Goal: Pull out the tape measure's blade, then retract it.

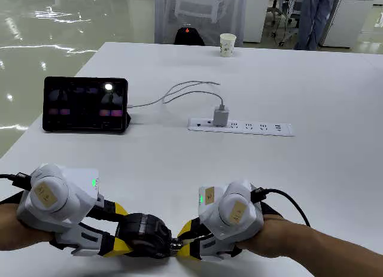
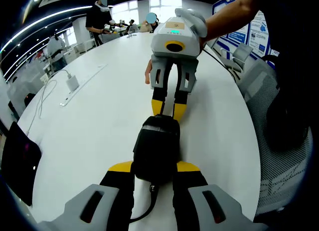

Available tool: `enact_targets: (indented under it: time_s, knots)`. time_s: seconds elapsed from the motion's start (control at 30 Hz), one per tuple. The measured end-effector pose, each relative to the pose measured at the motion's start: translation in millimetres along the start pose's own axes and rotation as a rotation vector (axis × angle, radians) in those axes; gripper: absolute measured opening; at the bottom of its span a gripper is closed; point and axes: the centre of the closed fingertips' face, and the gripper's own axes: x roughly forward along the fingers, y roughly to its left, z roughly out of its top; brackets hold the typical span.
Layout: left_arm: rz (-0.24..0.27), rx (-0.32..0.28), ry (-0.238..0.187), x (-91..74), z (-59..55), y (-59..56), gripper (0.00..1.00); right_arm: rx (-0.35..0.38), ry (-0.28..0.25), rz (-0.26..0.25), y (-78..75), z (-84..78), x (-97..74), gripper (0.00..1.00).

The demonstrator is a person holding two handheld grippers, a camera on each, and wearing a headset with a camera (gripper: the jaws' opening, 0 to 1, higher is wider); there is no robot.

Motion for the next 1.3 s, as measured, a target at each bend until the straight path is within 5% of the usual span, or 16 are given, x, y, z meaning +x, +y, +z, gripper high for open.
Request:
enact_targets:
  time_s: [1.3]
  knots:
    - [-0.001,0.005,0.009,0.6,-0.2,0.2,0.23,0.027,0.036,-0.008,1.1,-34.3,-32.5,0.09]
